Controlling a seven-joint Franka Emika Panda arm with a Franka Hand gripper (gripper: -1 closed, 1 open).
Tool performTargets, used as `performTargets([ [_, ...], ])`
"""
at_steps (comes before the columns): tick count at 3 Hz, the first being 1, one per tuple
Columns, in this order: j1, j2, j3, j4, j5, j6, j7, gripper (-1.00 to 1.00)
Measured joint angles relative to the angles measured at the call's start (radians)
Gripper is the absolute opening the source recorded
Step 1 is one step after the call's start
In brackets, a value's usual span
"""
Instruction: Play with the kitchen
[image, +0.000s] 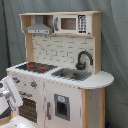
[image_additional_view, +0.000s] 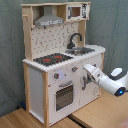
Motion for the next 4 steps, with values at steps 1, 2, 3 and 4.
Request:
performTargets([
  [1,-0.020,-0.037,0.000,-0.018,0.000,0.055,0.080,1.00],
  [2,-0.067,-0.082,-0.001,-0.012,0.000,0.125,0.135,1.00],
  [3,-0.118,-0.133,-0.009,-0.004,0.000,0.205,0.179,1.00],
  [4,-0.162,-0.179,-0.012,0.003,0.001,0.278,0.215,1.00],
])
